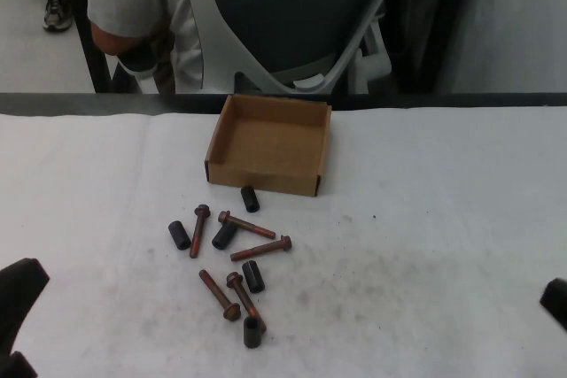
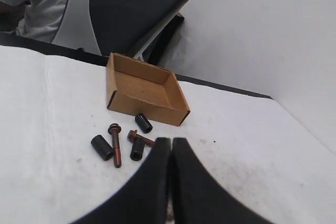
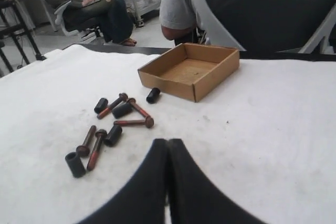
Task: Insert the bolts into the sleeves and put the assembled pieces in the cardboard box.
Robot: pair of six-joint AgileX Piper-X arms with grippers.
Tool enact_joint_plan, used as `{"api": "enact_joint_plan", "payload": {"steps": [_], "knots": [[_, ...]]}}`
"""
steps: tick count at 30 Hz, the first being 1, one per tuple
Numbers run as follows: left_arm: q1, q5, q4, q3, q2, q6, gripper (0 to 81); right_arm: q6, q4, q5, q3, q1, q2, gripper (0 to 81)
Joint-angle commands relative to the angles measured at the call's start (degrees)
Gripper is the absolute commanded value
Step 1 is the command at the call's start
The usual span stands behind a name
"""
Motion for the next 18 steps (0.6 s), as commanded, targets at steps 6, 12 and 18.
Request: {"api": "enact_joint_plan", "payload": {"steps": [6, 12, 18], "knots": [[-0.2, 1.8, -4.9, -3.1, 9.9, -0.7, 0.8, -0.5, -1.6, -0.7, -4.2, 4.6, 17.1, 0.3], [-0.3, 2.8, -4.9, -8.3, 19.3, -0.7, 0.8, 2.9, -1.6, -2.0, -10.9, 8.6, 28.7, 0.3], [-2.8, 2.1, -4.9, -14.3, 30.7, 0.7, 0.8, 3.0, -1.6, -2.0, -18.8, 15.3, 40.5, 0.3]]}}
